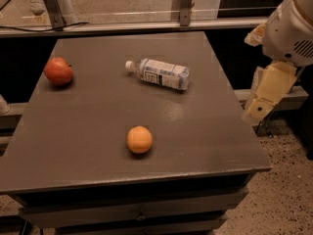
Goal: Place blue plastic bottle upright
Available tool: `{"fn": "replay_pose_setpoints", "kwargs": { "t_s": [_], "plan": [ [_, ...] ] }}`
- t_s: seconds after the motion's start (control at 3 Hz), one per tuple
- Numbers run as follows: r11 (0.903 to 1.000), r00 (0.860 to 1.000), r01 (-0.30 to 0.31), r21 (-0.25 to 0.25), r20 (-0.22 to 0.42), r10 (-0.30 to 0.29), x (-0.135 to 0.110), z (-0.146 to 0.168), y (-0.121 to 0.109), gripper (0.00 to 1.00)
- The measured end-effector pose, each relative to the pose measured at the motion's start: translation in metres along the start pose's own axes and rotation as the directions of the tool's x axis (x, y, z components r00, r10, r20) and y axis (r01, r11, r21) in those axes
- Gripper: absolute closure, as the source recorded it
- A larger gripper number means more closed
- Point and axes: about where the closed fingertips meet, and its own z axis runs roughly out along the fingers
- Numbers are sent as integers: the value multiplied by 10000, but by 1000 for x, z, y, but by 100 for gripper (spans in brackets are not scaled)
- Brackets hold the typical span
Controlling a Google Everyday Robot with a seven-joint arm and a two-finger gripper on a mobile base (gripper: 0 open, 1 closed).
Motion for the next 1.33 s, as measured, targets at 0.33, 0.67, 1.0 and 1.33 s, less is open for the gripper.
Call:
{"fn": "replay_pose_setpoints", "kwargs": {
  "t_s": [0.33,0.67,1.0,1.33],
  "plan": [
    [10000,9976,28,-64,691,-23,-31,20,-11,0],
    [10000,9891,22,86,1474,-35,-96,56,-43,0],
    [10000,9891,24,86,1474,-36,-96,56,-43,0],
    [9997,9829,208,140,1828,-230,-117,72,-44,0]
  ]
}}
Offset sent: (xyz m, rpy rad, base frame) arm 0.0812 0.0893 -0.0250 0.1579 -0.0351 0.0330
